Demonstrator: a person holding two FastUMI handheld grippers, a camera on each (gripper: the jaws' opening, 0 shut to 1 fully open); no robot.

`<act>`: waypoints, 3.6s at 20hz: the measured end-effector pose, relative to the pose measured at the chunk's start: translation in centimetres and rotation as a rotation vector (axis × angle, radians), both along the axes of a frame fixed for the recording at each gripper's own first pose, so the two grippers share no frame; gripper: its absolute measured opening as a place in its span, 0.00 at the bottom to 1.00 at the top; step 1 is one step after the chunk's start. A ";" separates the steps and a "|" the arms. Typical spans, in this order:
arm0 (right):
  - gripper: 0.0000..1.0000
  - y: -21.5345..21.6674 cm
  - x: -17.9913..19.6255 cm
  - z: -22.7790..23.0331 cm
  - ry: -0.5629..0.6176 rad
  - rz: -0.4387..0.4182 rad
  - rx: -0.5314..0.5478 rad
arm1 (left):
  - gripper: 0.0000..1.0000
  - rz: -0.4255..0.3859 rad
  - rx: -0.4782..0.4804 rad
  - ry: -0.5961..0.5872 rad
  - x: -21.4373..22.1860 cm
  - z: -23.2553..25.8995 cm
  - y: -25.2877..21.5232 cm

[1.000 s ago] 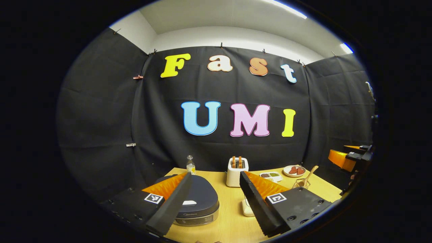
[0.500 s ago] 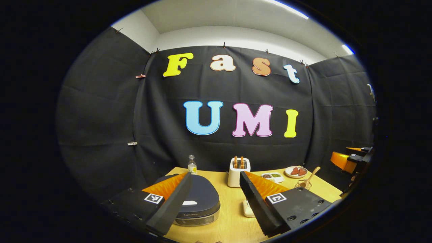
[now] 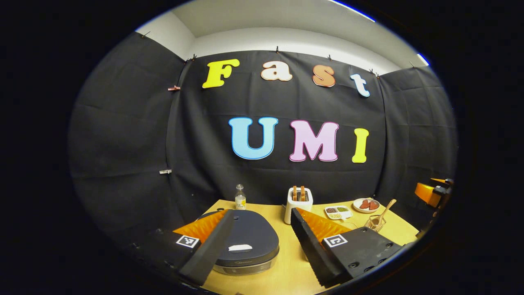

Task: Close the left gripper, press the button to open the rice cooker; take a wooden spoon from the chopstick holder with the right hand, scoop a spoonful of rice and pour it into the rice cooker, then put the wooden spoon back into the chopstick holder.

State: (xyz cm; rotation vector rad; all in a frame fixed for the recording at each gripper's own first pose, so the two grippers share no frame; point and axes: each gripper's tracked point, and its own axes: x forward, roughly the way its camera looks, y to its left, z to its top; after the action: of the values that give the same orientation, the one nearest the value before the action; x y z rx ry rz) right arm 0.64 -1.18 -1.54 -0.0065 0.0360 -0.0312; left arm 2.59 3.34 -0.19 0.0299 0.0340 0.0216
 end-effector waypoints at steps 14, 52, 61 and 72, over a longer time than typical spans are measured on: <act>0.98 -2.2 -1.5 -1.3 0.037 -0.060 -0.013 | 0.14 -0.028 -0.081 0.208 3.0 -5.6 3.8; 0.98 -1.3 0.0 -4.5 0.168 -0.010 -0.045 | 0.06 0.011 -0.121 0.430 8.1 -16.2 4.9; 0.98 -3.6 5.2 -3.9 0.159 -0.006 -0.034 | 0.07 0.149 -0.015 0.035 7.7 -0.5 5.5; 0.98 -9.0 13.9 -7.5 0.208 -0.044 0.025 | 0.72 0.141 -0.053 0.096 5.0 -1.7 -1.1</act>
State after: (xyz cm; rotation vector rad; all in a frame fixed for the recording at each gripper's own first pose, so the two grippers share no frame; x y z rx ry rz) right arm 14.50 -10.16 -9.06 0.0160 0.2441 -0.0736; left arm 7.57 2.26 -1.85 -0.0246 0.1325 0.1598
